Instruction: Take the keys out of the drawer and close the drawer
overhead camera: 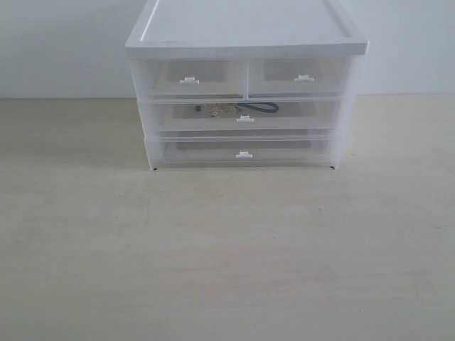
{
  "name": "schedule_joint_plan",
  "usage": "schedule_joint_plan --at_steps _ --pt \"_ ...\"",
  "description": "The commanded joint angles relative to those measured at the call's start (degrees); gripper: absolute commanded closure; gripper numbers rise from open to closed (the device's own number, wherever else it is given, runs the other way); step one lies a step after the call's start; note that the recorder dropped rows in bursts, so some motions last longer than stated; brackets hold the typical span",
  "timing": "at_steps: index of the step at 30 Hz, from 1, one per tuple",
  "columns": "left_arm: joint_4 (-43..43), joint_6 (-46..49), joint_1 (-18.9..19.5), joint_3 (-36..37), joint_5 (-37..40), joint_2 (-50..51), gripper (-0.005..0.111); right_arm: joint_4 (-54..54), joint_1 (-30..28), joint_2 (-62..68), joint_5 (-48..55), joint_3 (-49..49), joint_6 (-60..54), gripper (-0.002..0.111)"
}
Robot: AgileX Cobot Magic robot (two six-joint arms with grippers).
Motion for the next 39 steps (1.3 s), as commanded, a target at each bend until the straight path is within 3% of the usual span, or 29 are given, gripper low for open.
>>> schedule_joint_plan --at_steps 1,12,14,18,21,26,27,29,31,34,39 --pt "-1.5 -0.5 0.0 -0.5 -1.3 -0.1 0.103 -0.6 -0.4 -0.3 -0.2 0.0 -0.2 0.108" --pt "-3.4 -1.2 0.0 -0.5 -2.4 -0.1 0.103 -0.6 -0.4 -0.3 -0.2 0.0 -0.2 0.108" --pt "-7.8 -0.4 0.0 -0.5 -2.6 -0.1 0.103 -0.6 -0.4 -0.3 -0.2 0.0 -0.2 0.108" --pt "-20.9 14.4 0.0 -1.0 -3.2 1.9 0.103 -4.0 -0.4 -0.3 -2.1 0.0 -2.0 0.108" --pt "-29.8 25.5 0.0 -3.7 -3.2 8.5 0.103 -3.2 -0.4 -0.3 -13.1 0.0 -0.6 0.108" --pt "-32.9 38.4 0.0 -13.8 0.3 25.4 0.103 10.1 -0.4 -0.3 -38.0 0.0 17.9 0.108" --pt "-32.9 41.9 0.0 -17.4 3.2 30.5 0.103 10.3 -0.4 -0.3 -42.1 0.0 27.7 0.108" --pt "-33.1 46.1 0.0 -21.9 6.8 36.8 0.103 4.6 -0.4 -0.3 -44.7 0.0 34.9 0.108" --pt "-33.3 48.2 0.0 -25.4 8.9 41.6 0.103 -7.4 -0.4 -0.3 -44.5 -2.3 38.8 0.108" --pt "-33.1 48.4 0.0 -31.2 9.3 49.1 0.103 -27.5 -0.3 1.6 -44.1 -7.9 55.6 0.108" --pt "-33.2 56.9 -0.1 -38.5 9.3 60.8 0.103 -52.9 -0.3 17.4 -43.6 -15.9 78.2 0.108"
